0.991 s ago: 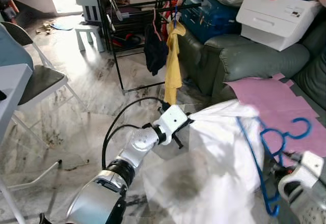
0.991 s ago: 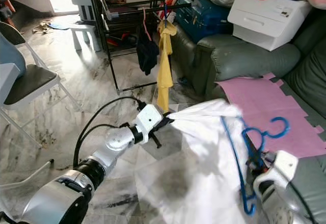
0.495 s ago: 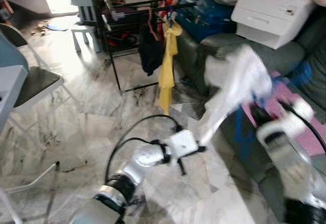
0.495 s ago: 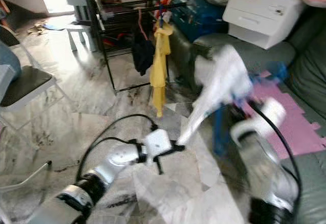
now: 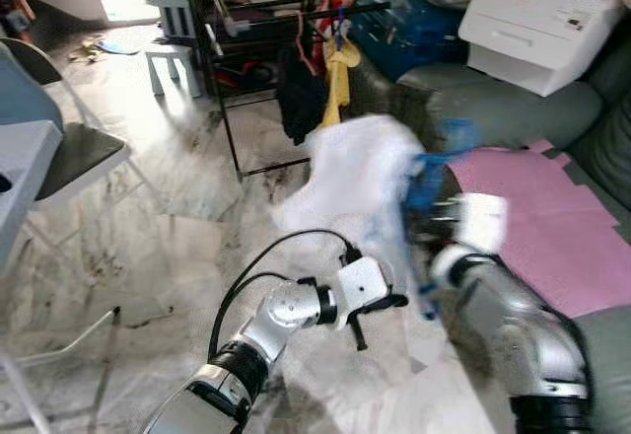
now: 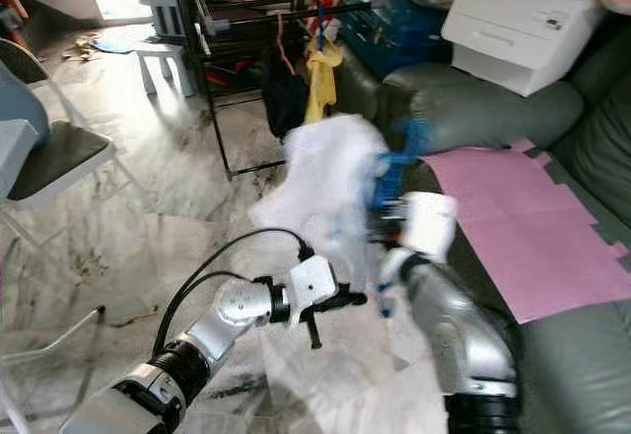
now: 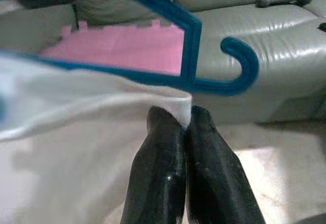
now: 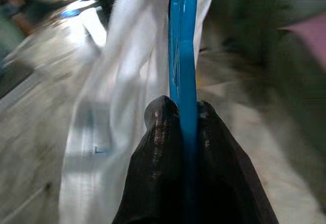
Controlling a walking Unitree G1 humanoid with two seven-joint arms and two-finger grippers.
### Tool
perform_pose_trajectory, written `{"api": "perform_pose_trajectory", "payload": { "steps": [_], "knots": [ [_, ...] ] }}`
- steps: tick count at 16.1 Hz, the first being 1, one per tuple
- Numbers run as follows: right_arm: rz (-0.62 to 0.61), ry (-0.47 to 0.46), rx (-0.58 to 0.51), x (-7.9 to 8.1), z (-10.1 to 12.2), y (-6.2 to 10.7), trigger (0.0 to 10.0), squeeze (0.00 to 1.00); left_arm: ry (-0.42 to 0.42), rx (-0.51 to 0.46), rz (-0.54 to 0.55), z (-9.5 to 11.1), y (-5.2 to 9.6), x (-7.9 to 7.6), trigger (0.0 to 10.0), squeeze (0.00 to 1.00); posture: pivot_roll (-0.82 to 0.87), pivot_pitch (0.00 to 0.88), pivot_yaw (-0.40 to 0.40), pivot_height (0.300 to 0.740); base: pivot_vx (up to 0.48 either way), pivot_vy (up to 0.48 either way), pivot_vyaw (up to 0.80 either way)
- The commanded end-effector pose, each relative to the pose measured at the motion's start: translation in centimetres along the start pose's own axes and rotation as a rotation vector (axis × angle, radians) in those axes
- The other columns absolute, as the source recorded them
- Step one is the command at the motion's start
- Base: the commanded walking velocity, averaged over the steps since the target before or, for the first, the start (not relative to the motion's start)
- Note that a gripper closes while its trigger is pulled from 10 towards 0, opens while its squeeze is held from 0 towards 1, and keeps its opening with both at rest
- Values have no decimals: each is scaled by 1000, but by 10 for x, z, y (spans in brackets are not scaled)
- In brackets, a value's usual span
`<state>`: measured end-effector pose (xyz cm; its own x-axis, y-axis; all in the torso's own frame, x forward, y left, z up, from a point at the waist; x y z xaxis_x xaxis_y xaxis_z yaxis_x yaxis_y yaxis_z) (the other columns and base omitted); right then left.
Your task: Hang hanger
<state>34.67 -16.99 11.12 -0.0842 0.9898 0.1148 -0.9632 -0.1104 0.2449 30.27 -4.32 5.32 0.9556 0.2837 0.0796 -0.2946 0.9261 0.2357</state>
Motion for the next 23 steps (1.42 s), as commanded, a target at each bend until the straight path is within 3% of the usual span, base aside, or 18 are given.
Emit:
{"api": "perform_pose_trajectory", "payload": {
  "steps": [1,2,3,4,5,6,7,8,10,12,14,17,20,23],
  "knots": [
    [-44,61,-122,-9,32,-1,10000,0,-25,14,10,-2,-1,-1,10000,0,-84,0,-19,740,0,0,0],
    [-23,192,-82,-3,23,-4,10000,0,-45,25,42,-2,-2,3,10000,0,-84,0,-19,740,0,0,0],
    [-29,241,-64,-2,17,-6,10000,0,-69,21,73,1,-3,7,10000,0,-84,0,-19,740,0,0,0],
    [21,166,-5,8,2,-8,10000,0,-67,14,156,6,-2,20,10000,0,-74,0,-22,740,0,0,0],
    [173,158,101,34,-25,-4,10000,0,-59,-30,319,20,4,47,10000,0,-73,0,-22,740,0,0,0],
    [197,172,122,37,-30,-2,10000,0,-61,-41,347,23,6,52,10000,0,-73,0,-22,740,0,0,0],
    [264,236,183,41,-52,10,10000,0,-84,-93,427,39,13,70,10000,0,-67,0,-23,740,0,0,0],
    [274,287,211,38,-61,16,10000,0,-94,-112,453,45,17,77,10000,0,-69,0,-21,740,0,0,0],
    [237,301,267,17,-76,27,10000,0,-107,-133,502,53,23,88,10000,0,-73,0,-19,740,0,0,0],
    [192,377,308,-6,-87,39,10000,0,-116,-120,534,53,26,94,10000,0,-79,0,-14,740,0,0,0],
    [121,406,271,-26,-81,44,10000,0,-109,-115,536,48,27,92,10000,0,-83,0,-11,740,0,0,0],
    [54,449,198,-35,-67,40,10000,0,-93,-113,519,42,26,87,10000,0,-84,0,-10,740,0,0,0],
    [-54,414,122,-48,-47,32,10000,0,-92,-83,515,30,34,87,10000,0,-83,0,-12,740,0,0,0],
    [-75,337,164,-57,-55,33,10000,0,-98,-104,574,32,49,99,10000,0,-74,0,-20,740,0,0,0]
  ]
}}
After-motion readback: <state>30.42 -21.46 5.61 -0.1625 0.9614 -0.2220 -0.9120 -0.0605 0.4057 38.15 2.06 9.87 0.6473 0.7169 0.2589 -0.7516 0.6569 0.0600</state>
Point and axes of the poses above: a point about 5 cm out from each wrist's last joint towards the gripper, its own y axis pointing back from the gripper into the wrist, its own z axis along the axis of the wrist's last joint, x = y × z, the point moved 5 cm from there along -y, pointing out of the wrist towards the gripper, and after that the axes turned 9 degrees about y, right-handed, at the moved point
